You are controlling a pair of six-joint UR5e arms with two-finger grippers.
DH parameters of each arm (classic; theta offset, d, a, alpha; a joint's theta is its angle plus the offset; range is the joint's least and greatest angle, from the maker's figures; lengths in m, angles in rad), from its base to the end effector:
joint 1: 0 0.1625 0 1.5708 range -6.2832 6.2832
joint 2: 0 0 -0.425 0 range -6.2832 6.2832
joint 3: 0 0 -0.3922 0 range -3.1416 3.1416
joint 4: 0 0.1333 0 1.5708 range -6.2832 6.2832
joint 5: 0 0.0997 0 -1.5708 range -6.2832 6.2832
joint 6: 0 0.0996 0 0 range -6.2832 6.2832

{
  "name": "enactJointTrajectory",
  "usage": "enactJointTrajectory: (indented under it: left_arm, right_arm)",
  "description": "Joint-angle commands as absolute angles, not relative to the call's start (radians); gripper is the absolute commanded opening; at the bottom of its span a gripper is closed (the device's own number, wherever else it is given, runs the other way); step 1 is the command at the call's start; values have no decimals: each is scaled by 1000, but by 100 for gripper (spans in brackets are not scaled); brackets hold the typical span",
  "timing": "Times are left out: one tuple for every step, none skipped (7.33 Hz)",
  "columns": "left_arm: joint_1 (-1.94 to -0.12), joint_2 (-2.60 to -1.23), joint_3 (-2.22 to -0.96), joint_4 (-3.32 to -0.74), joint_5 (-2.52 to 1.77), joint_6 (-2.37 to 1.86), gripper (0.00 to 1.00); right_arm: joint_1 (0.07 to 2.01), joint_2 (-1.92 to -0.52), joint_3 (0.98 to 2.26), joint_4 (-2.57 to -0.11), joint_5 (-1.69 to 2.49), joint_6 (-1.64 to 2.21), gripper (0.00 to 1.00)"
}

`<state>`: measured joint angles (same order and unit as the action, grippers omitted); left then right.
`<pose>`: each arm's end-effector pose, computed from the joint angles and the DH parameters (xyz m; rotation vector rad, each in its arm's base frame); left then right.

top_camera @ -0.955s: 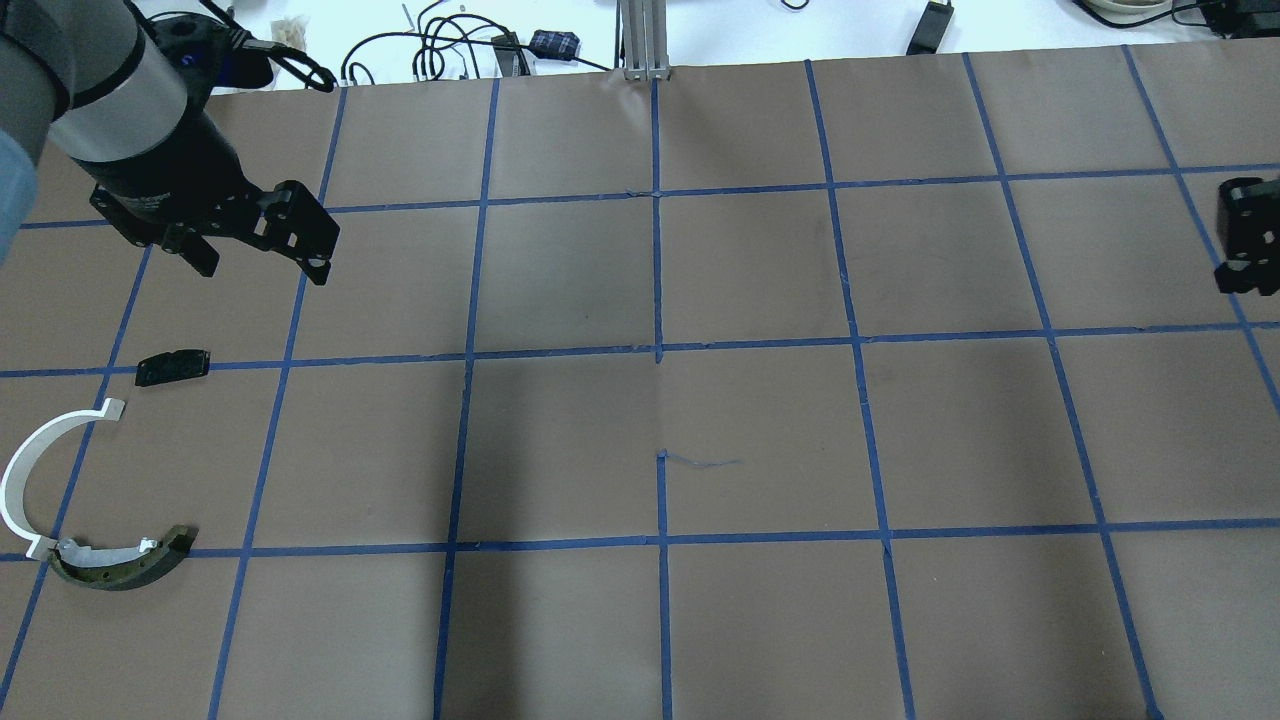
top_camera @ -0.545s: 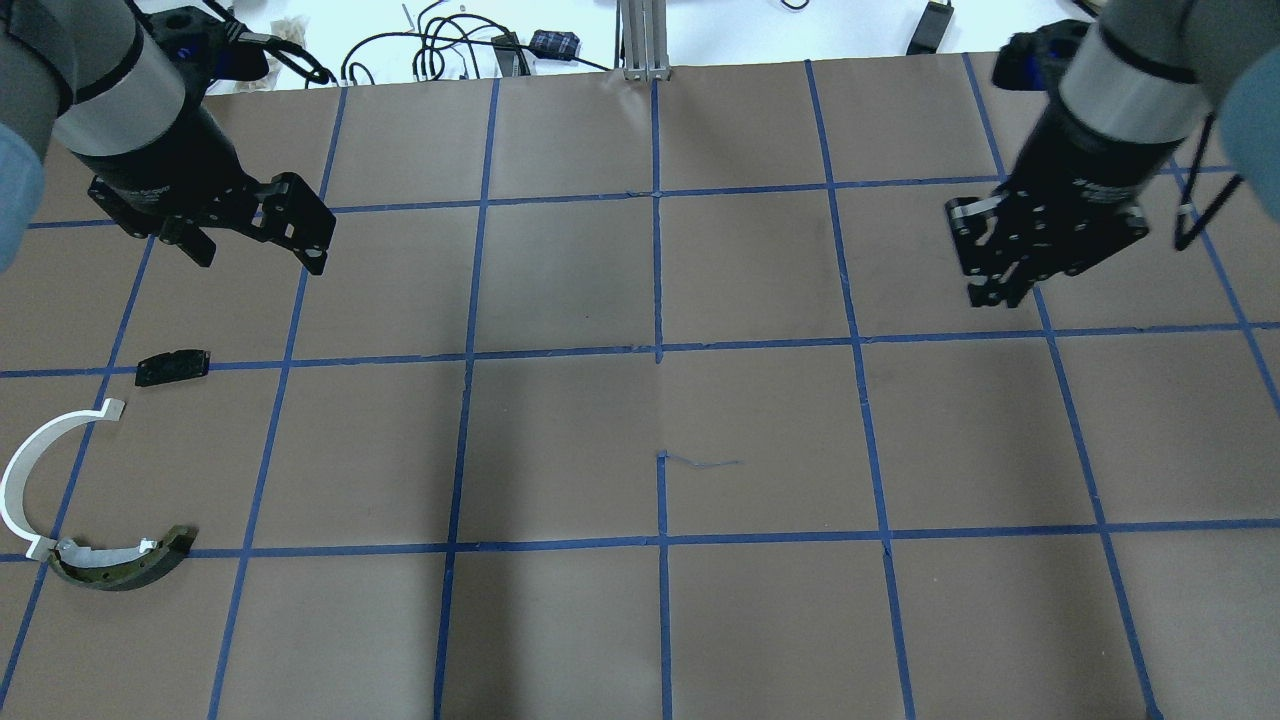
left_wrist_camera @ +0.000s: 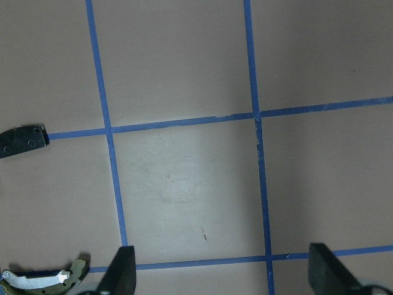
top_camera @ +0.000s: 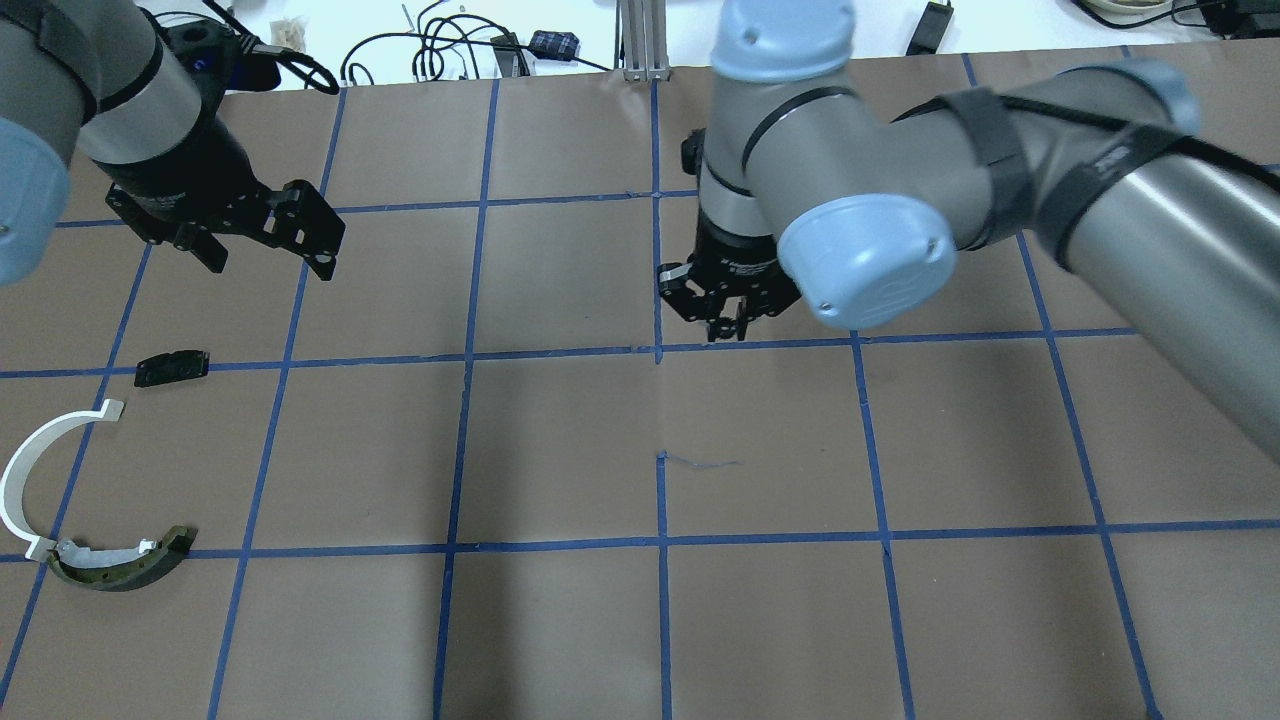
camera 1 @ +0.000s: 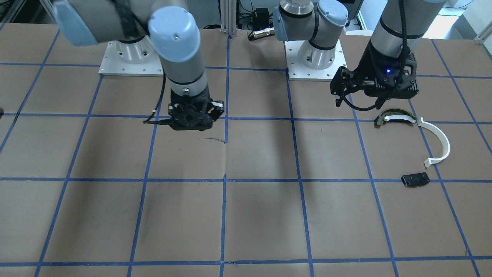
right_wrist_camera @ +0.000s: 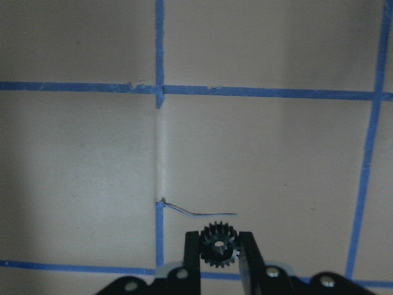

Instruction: Place bearing gear from tray to pile

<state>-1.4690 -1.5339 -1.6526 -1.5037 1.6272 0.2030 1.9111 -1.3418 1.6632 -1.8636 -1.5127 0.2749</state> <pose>-0.0784 -0.4885 0.4724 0.1549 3.0785 -0.0206 0.3198 -0.4866 0.3503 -0.0999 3.0925 0.0694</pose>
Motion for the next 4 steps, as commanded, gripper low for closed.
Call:
enactJointTrajectory:
  left_arm:
    - [-1468,-1549,-1652,-1503,1625,206,100]
    - [-1468,-1560,-1654,-1503,1624,184,100]
    - [-1470,-1562,-1654,-1505,1629,186,100]
    - [-1477,-1565,-1655,-1503,1623,183,100]
  right_arm:
    - [1999,-1196,1678,-2067,-1522,310,2]
    - [2031,-1175,1710,-2092,-1534,305,2]
    - [2036,-1164,1765,-2152,-1583,296,3]
    - [2037,-1164,1807,-2214,-1583,301,6]
